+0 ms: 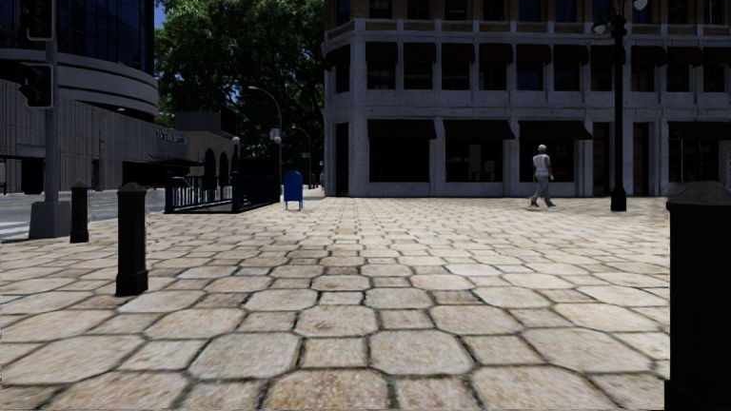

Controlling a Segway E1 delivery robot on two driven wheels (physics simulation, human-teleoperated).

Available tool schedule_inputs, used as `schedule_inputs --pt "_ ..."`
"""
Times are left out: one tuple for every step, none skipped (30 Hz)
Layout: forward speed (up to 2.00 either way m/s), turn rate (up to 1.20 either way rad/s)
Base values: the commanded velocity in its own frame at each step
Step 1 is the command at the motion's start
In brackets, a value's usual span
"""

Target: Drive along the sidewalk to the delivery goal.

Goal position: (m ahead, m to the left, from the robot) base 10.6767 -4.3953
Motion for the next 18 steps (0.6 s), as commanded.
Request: schedule_inputs --pt "1.53 0.00" --pt "1.53 0.00" --pt "1.53 0.00" --pt "1.53 0.00" --pt "1.53 0.00" --pt "1.53 0.00" --pt "1.53 0.00" --pt "1.53 0.00" --pt "1.53 0.00" --pt "1.53 0.00" --pt "1.53 0.00" --pt "1.53 0.00" --pt "1.53 0.00" --pt "1.52 0.00" --pt "1.52 0.00" --pt "1.52 0.00" --pt "1.52 0.00" --pt "1.52 0.00"
